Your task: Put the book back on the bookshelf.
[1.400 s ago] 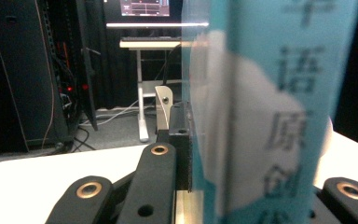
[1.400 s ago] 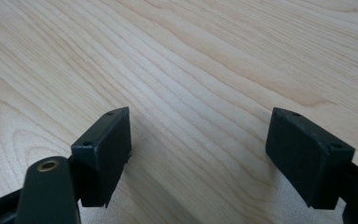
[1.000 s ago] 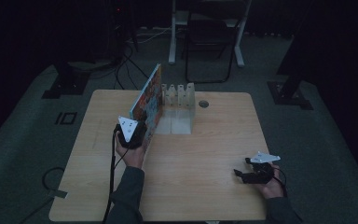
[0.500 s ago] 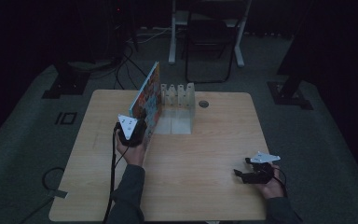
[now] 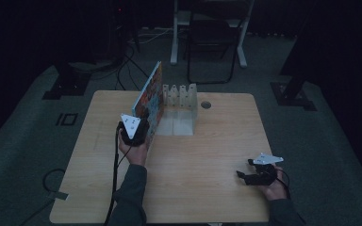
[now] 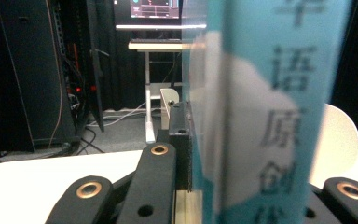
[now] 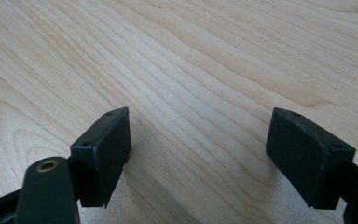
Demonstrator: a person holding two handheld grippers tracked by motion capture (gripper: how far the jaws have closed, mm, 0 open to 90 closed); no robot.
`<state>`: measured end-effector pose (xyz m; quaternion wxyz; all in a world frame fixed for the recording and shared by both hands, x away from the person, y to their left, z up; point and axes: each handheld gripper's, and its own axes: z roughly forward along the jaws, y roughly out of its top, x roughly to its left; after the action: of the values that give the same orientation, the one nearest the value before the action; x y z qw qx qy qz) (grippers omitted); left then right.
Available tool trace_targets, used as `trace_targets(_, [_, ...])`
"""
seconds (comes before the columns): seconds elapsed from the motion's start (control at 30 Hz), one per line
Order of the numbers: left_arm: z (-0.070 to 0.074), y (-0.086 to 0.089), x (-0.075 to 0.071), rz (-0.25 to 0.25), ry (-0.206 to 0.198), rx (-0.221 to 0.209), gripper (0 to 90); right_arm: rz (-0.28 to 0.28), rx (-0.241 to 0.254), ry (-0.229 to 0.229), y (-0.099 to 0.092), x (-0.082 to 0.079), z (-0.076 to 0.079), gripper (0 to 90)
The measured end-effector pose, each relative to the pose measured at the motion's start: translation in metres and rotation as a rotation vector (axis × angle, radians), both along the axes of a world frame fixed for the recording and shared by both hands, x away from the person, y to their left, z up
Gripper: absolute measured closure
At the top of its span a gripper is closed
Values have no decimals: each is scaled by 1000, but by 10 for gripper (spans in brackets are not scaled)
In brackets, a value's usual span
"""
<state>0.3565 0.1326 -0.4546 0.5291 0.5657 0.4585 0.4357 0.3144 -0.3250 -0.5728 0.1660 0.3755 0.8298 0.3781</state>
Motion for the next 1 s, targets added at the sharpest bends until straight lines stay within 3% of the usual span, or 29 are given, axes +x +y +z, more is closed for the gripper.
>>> trace_targets(1.0, [-11, -2, -3, 2, -11, -2, 808, 1, -4, -2, 0, 0, 0, 214])
